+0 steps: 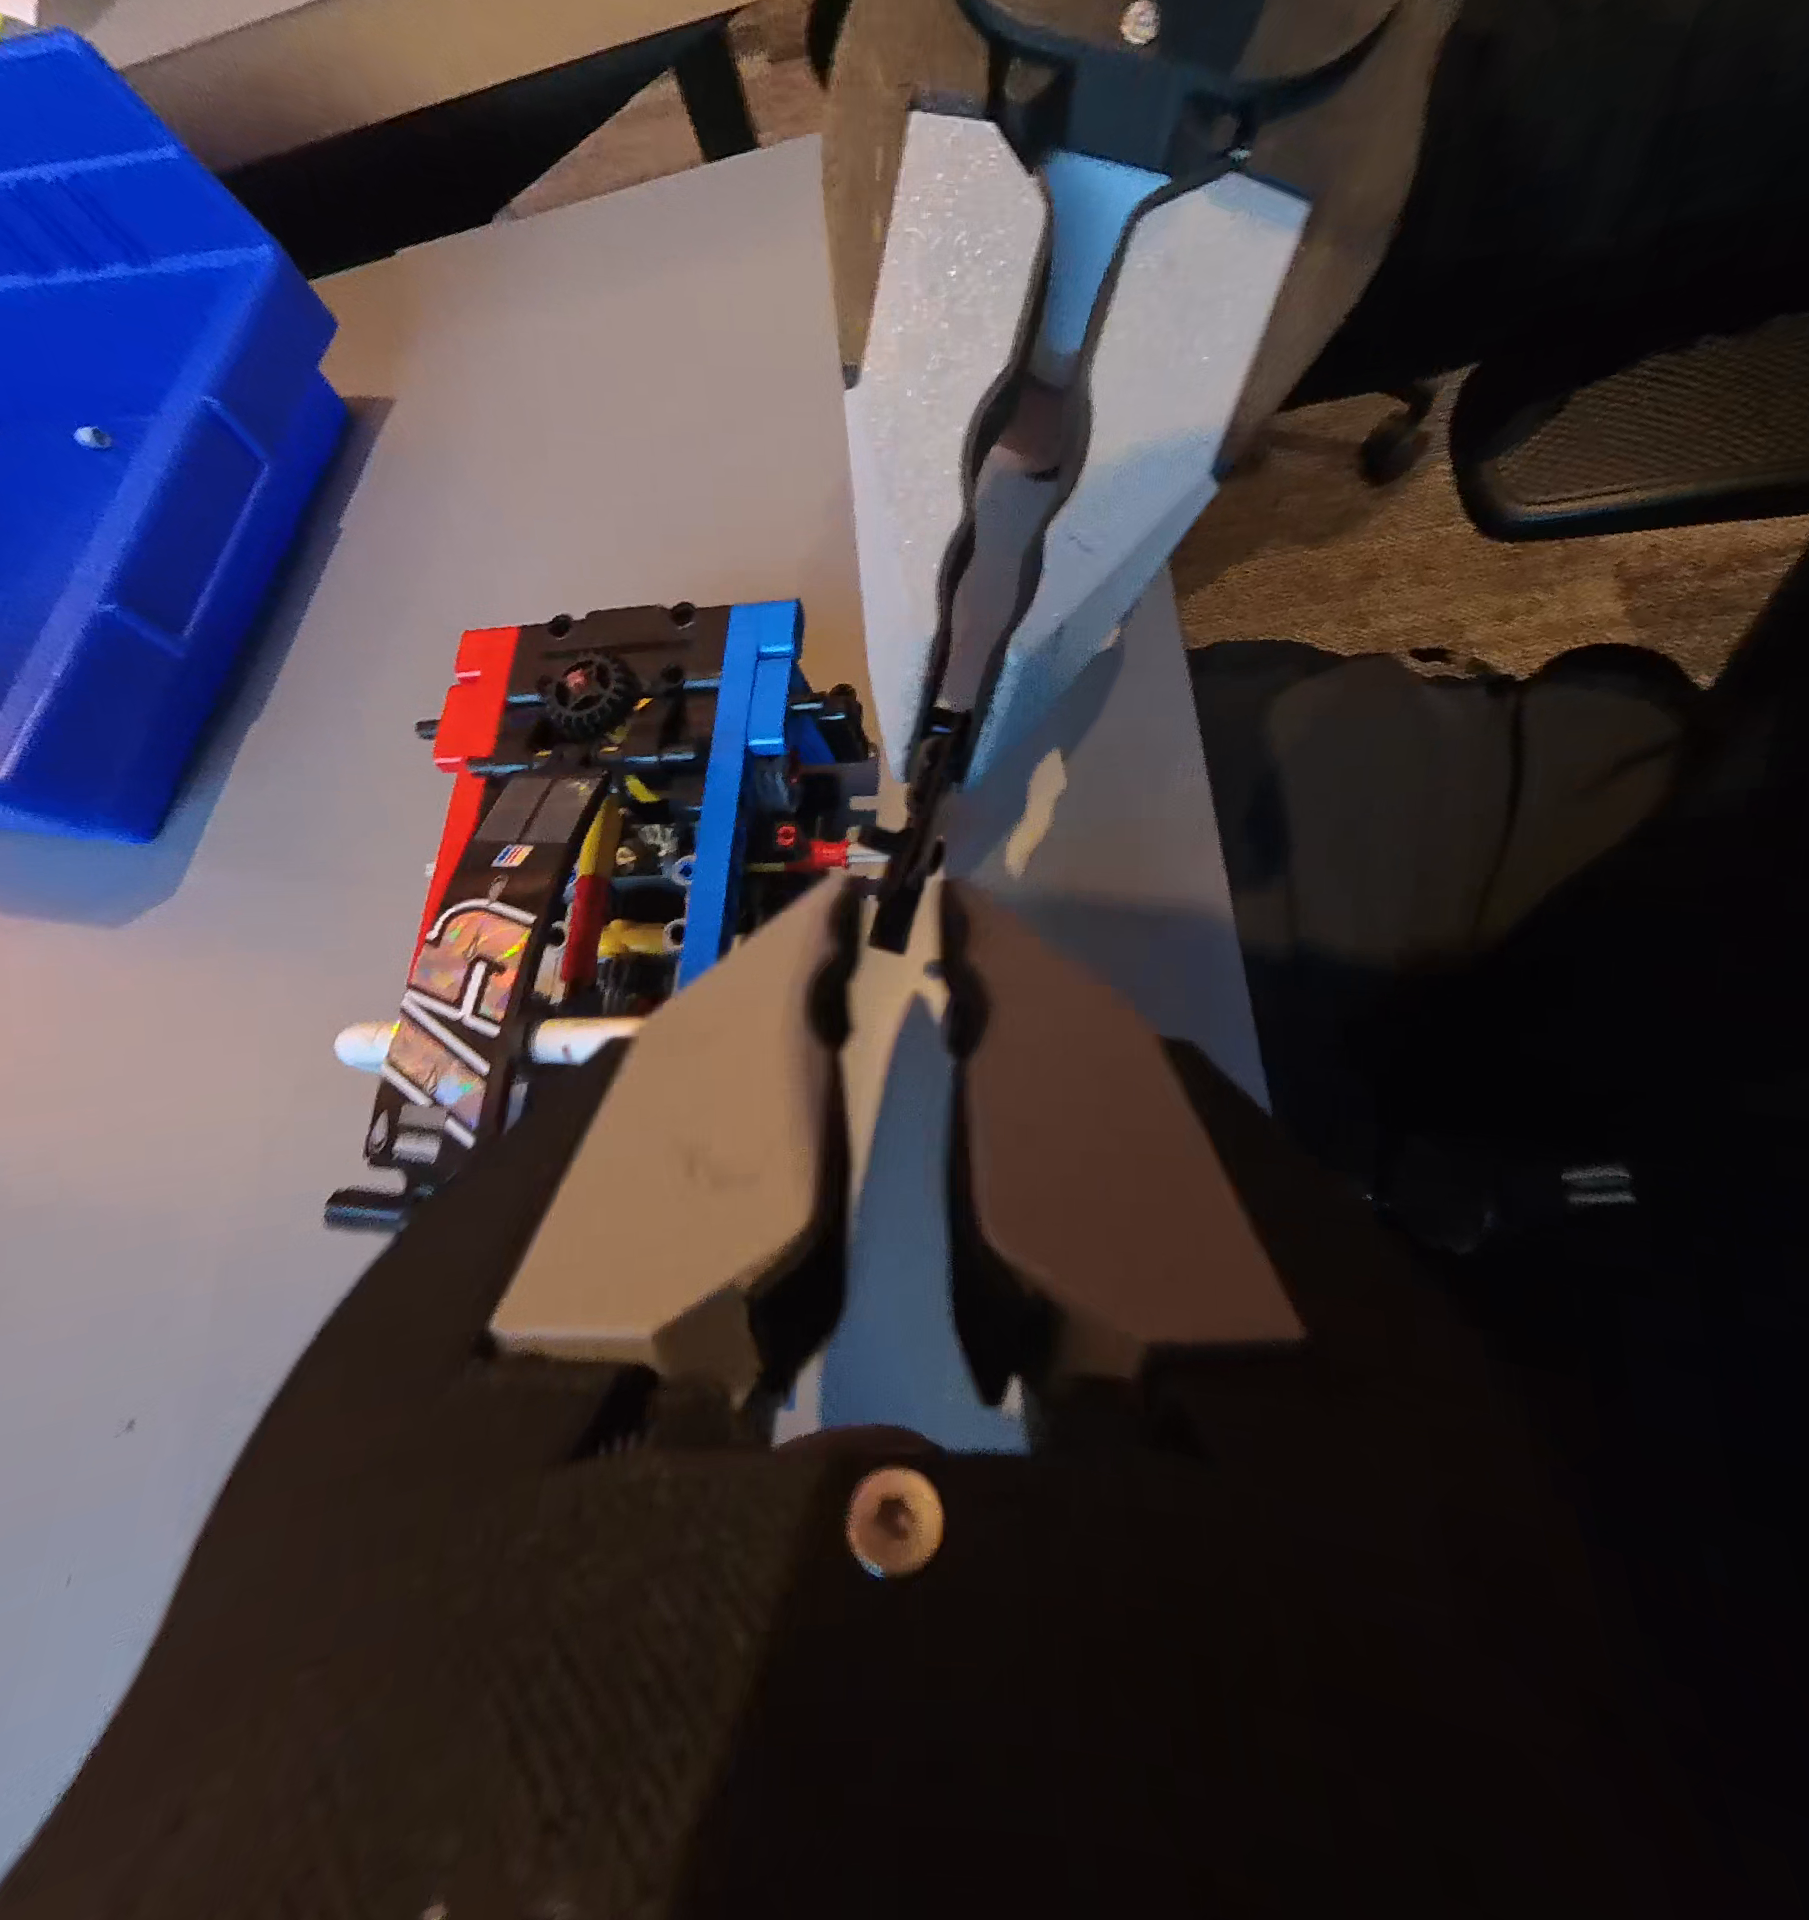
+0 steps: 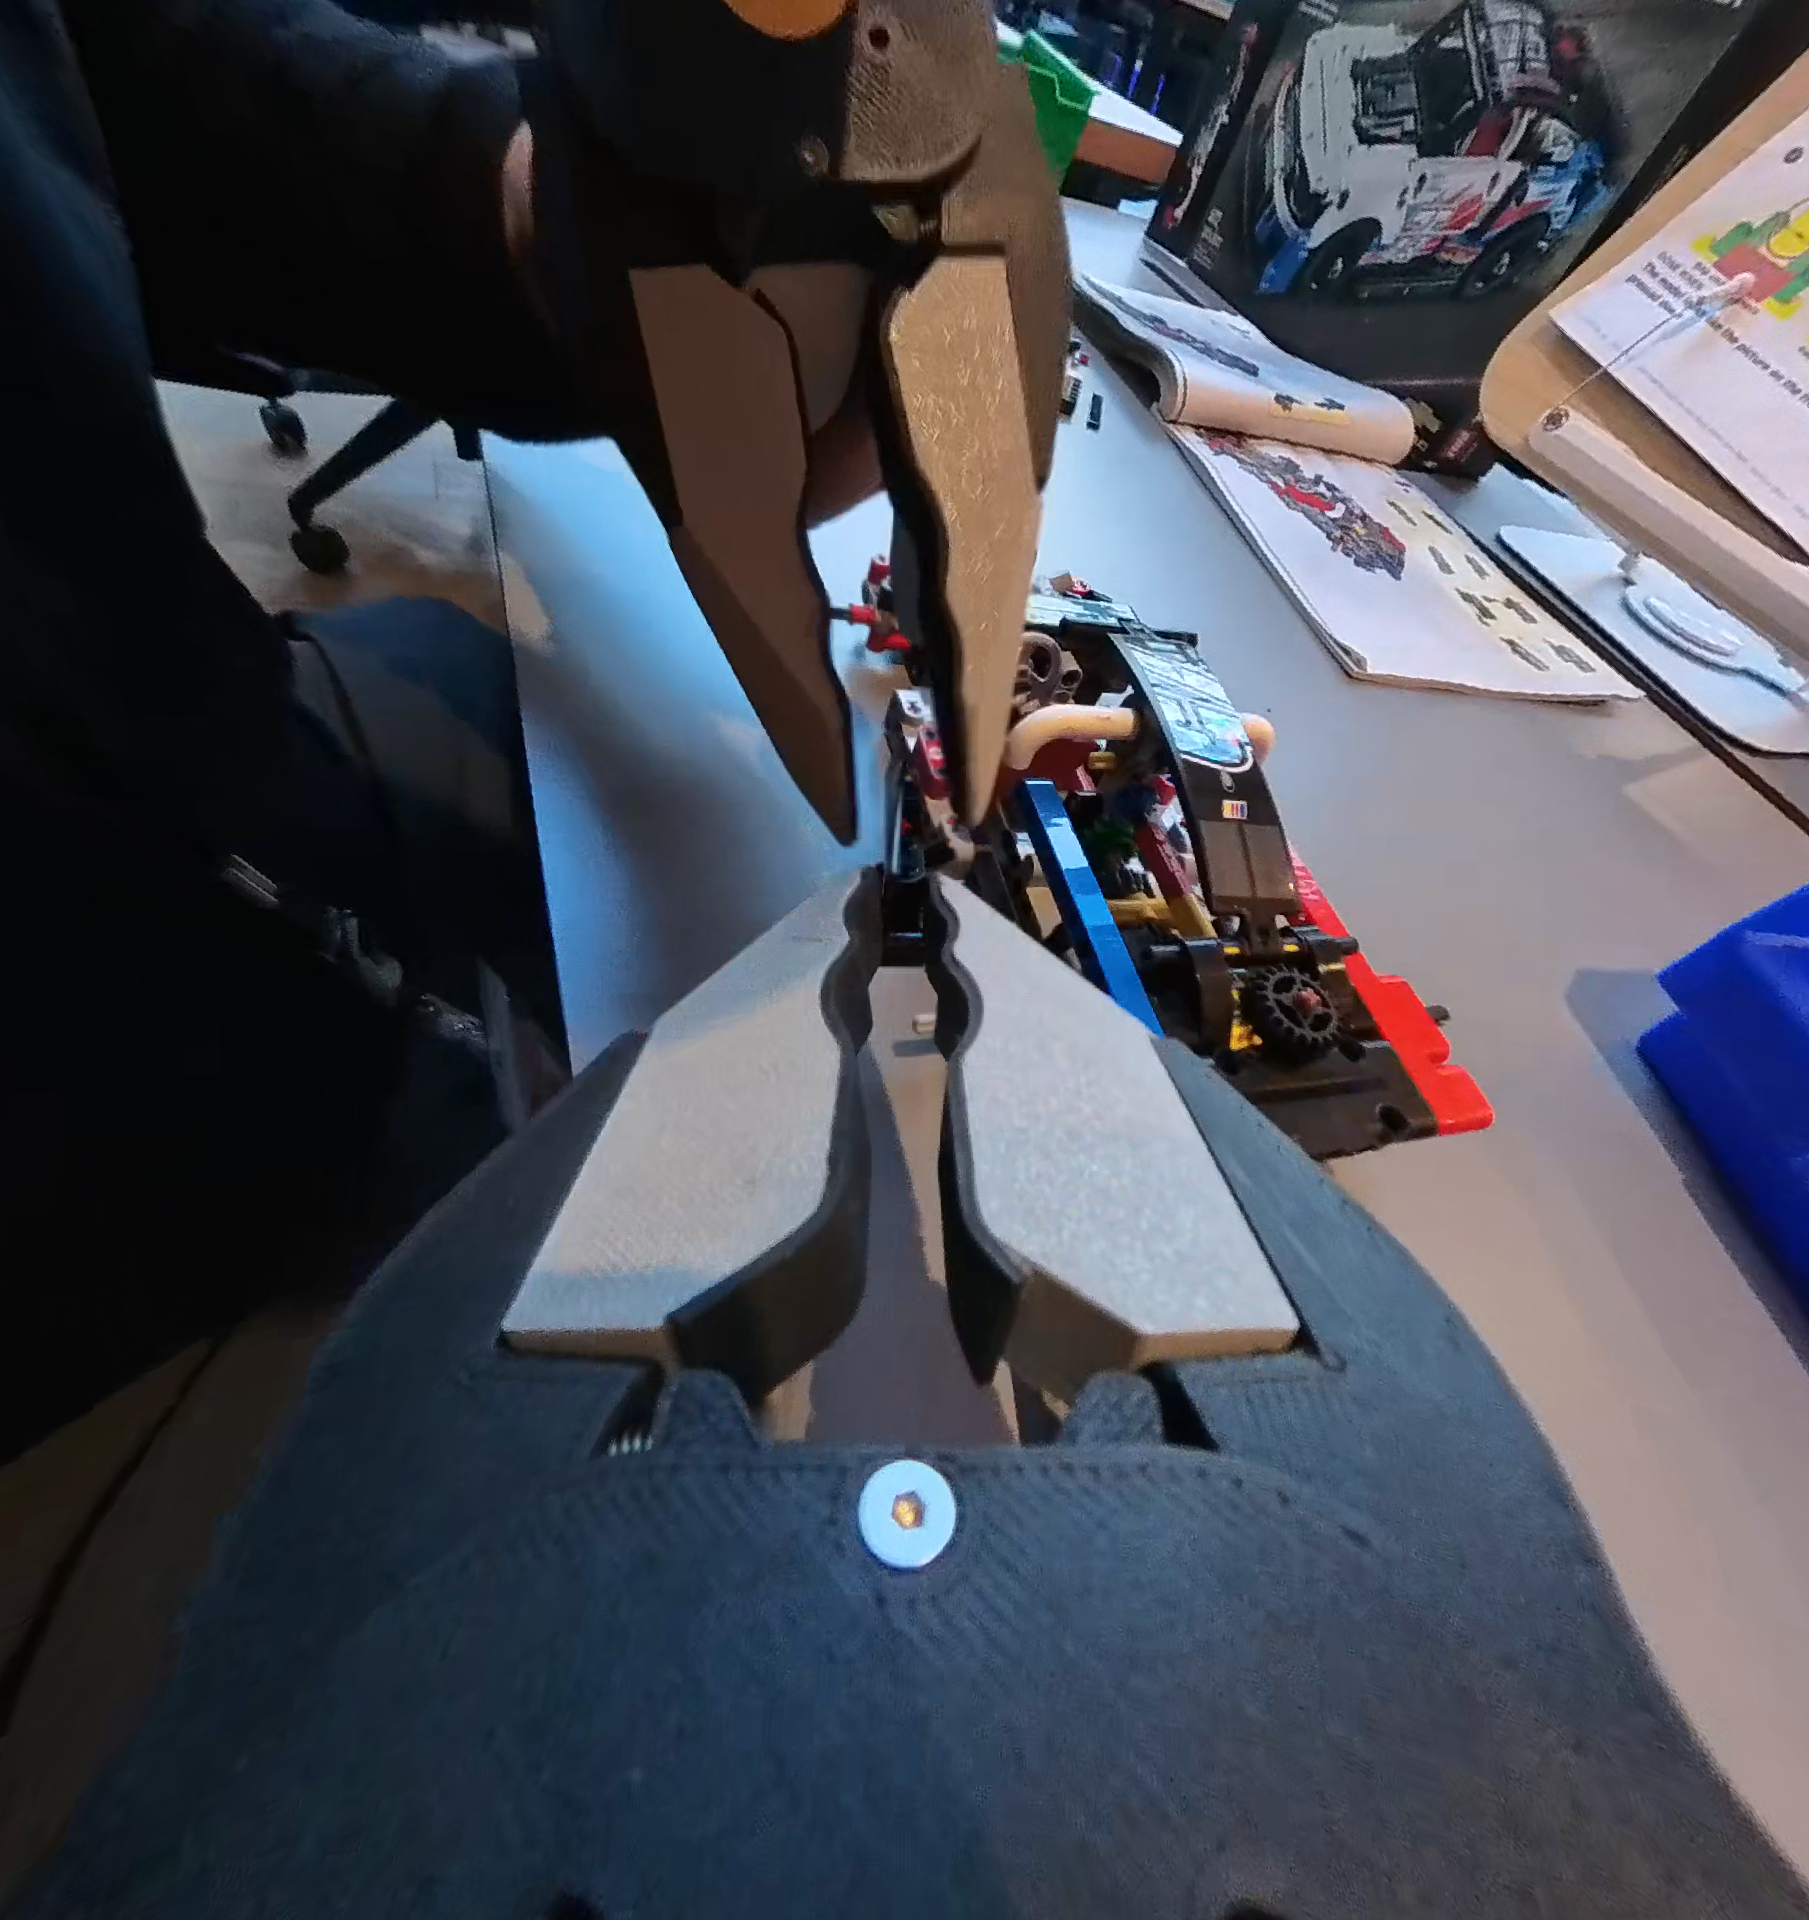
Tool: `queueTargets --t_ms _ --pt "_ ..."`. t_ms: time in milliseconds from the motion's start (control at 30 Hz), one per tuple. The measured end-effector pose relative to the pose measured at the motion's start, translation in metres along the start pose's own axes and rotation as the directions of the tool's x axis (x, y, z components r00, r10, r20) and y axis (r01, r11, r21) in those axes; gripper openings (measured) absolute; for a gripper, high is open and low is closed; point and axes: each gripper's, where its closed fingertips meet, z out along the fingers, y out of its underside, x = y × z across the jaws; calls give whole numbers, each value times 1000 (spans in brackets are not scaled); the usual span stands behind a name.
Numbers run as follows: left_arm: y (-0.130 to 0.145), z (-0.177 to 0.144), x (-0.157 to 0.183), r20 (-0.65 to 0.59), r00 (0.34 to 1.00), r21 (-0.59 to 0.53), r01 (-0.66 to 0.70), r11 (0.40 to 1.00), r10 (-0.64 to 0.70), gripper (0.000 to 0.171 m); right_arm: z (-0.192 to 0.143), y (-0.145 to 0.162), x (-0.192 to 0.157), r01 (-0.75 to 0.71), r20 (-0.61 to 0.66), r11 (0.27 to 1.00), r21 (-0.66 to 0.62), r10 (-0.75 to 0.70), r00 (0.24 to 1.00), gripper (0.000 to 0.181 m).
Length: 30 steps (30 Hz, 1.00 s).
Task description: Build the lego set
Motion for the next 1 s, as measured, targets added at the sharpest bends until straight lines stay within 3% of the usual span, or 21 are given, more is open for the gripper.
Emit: queueTargets --t_ms 200,300,433,667,833,933,1000 --pt "-3 -4 8 -4 998 41 -56 998 56 5 -1 -3 -1 -27 6 1000 17 27 1000 5" --pt "4 -6 17 -96 995 46 40 998 -35 3 0 4 -3 3 -19 999 -48 -4 1000 40" --pt "1 -14 35 -282 943 88 211 974 -179 5 6 -5 -23 53 36 997 -63 -51 998 40" --pt "-6 -29 48 -378 898 154 302 941 -226 4 20 -18 -44 187 49 977 -98 -183 982 14" --pt "-4 -31 38 -209 972 185 147 972 -107 4 25 -17 -37 35 28 993 -115 -32 999 14" --pt "-5 -33 37 -53 995 193 -71 979 82 4 27 -18 -38 -184 112 979 -91 193 975 14" --pt "-6 -34 37 -19 991 183 -126 975 131 5 28 -18 -39 -242 153 967 -75 251 956 14"
